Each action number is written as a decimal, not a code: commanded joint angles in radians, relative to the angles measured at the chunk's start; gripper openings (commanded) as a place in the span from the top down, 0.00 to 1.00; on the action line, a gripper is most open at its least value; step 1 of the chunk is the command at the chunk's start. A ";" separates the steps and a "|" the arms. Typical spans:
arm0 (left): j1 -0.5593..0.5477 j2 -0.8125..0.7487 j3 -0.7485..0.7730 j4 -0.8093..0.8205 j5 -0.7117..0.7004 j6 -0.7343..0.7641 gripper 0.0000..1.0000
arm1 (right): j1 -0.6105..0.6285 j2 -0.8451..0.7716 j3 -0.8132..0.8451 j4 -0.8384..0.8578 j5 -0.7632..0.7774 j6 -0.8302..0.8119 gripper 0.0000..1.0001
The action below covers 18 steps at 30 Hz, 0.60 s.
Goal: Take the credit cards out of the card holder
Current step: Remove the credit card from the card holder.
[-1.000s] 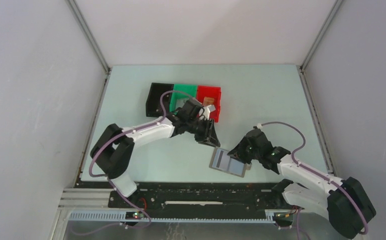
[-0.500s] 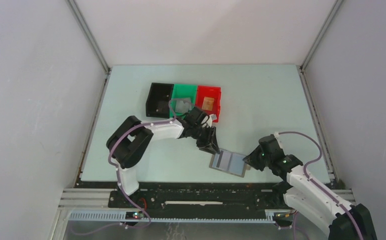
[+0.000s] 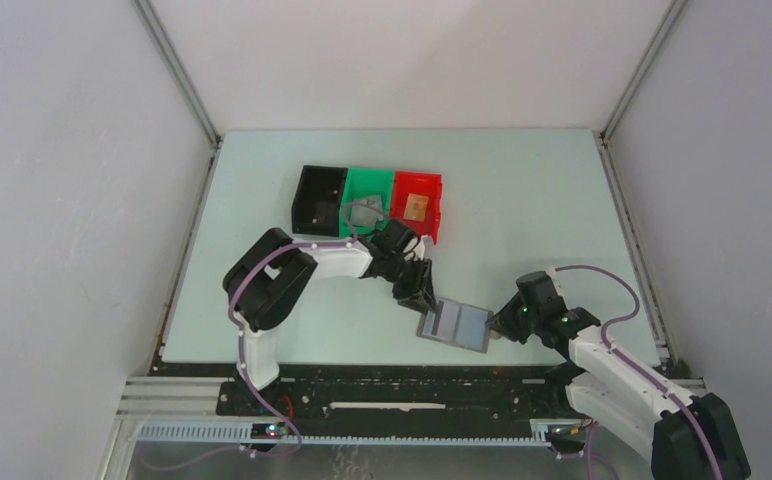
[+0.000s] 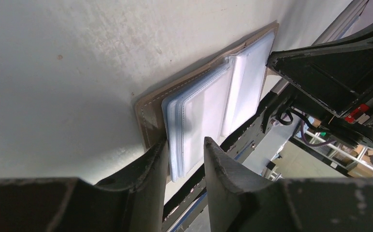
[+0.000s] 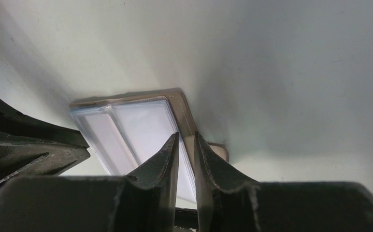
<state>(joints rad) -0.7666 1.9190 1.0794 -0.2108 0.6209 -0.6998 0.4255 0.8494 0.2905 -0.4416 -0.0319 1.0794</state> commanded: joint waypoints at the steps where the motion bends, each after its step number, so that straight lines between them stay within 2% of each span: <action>1: -0.015 0.018 0.035 0.014 0.035 0.014 0.62 | 0.004 0.025 -0.022 0.030 -0.012 -0.010 0.74; 6: -0.016 -0.011 0.046 0.006 0.018 0.019 0.63 | 0.004 0.025 -0.025 0.033 -0.013 -0.009 0.74; 12: -0.033 -0.097 0.089 -0.138 -0.197 0.106 0.62 | 0.004 0.013 -0.027 0.032 -0.014 -0.008 0.74; 18: -0.040 -0.118 0.071 -0.096 -0.204 0.085 0.60 | 0.004 0.012 -0.027 0.035 -0.019 -0.010 0.74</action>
<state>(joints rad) -0.7963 1.8450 1.1149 -0.3176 0.4599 -0.6361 0.4259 0.8547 0.2886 -0.4149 -0.0460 1.0794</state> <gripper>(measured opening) 0.391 0.261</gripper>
